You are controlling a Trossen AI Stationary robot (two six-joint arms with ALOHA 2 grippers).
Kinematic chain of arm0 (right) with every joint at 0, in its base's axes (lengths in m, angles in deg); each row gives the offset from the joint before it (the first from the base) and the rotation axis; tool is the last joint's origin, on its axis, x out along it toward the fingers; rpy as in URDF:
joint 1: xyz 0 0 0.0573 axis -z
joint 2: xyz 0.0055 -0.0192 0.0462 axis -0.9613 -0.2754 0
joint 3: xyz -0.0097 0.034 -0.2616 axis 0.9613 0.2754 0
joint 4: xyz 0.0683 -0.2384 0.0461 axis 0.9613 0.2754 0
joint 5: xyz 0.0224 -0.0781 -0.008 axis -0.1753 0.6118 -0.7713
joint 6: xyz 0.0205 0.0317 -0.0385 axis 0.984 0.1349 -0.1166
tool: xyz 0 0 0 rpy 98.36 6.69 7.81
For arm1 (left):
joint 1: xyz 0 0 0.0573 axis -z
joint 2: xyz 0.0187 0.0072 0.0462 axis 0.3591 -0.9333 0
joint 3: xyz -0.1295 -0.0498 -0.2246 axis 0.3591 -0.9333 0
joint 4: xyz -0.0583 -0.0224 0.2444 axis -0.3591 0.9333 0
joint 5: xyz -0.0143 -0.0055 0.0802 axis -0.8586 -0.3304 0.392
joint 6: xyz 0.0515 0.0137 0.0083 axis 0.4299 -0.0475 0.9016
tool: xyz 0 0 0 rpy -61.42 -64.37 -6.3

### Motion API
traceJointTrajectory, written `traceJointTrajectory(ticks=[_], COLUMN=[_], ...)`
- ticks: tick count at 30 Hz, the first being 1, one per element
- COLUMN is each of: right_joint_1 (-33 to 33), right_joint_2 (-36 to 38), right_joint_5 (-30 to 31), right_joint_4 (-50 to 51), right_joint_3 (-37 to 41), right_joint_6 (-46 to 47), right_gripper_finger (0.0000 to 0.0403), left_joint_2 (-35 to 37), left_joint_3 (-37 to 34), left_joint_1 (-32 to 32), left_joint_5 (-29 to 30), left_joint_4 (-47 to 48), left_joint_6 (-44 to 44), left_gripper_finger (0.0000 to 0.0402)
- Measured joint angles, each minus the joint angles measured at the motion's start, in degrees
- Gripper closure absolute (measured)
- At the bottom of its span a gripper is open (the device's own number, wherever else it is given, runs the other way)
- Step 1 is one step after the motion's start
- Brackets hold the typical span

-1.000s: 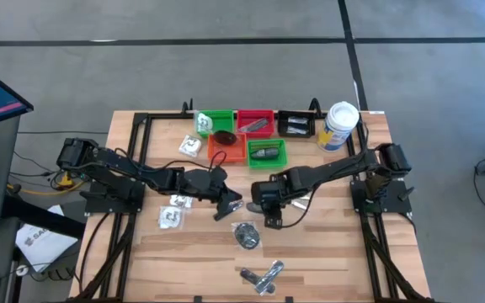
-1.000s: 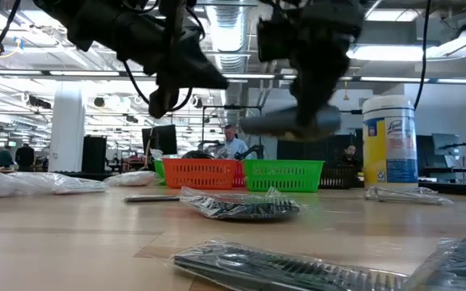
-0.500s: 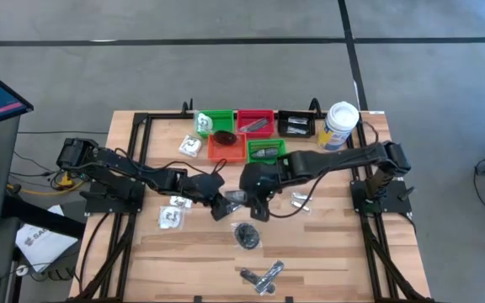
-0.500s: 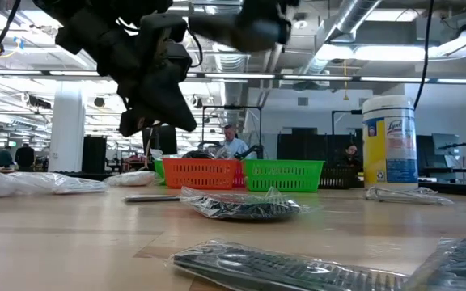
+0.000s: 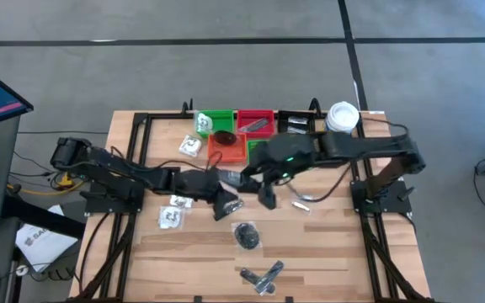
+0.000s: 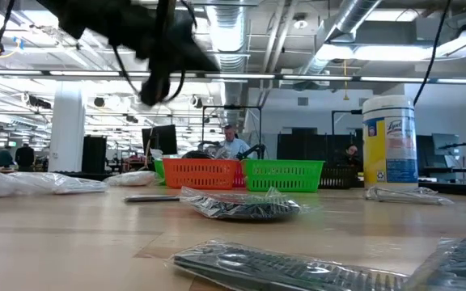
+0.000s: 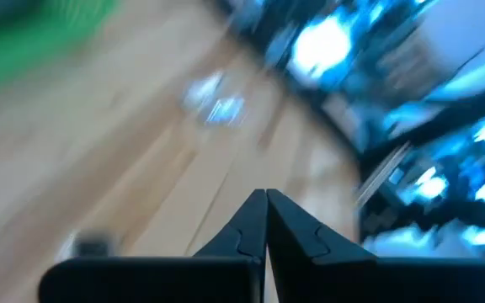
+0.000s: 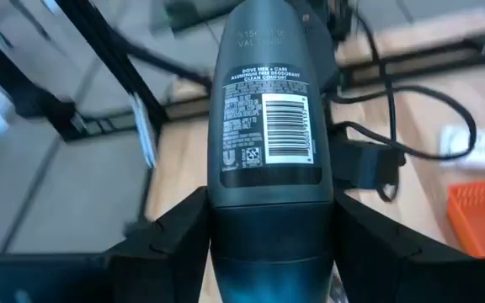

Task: Pick & Place Travel size toiletries
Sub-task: Put the black deodorant into the green bin

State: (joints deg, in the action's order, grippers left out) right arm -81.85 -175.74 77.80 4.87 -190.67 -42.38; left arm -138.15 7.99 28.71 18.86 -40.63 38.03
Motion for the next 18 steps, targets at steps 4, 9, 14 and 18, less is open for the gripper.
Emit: traceJointTrajectory(ticks=[4,9,14,18], right_joint_1=[0.0,0.09,0.55,1.42], right_joint_2=[4.38,7.45,8.5,7.26], right_joint_5=[0.22,0.82,2.48,3.76], right_joint_4=[-5.27,-11.69,-13.66,-13.52], right_joint_3=[-0.02,-0.02,-0.07,-0.04], right_joint_6=[1.6,3.08,2.74,1.96], right_gripper_finger=[0.0208,0.0208,0.0208,0.0208], left_joint_2=[4.75,11.52,17.71,21.21], left_joint_3=[0.09,0.01,0.05,1.46], left_joint_1=[-0.33,-2.05,-3.13,-4.78], left_joint_5=[3.33,3.89,6.75,7.46], left_joint_4=[-6.64,-15.19,-24.56,-25.48], left_joint_6=[3.27,8.46,15.96,19.88], left_gripper_finger=[0.0402,0.0402,0.0389,0.0342])
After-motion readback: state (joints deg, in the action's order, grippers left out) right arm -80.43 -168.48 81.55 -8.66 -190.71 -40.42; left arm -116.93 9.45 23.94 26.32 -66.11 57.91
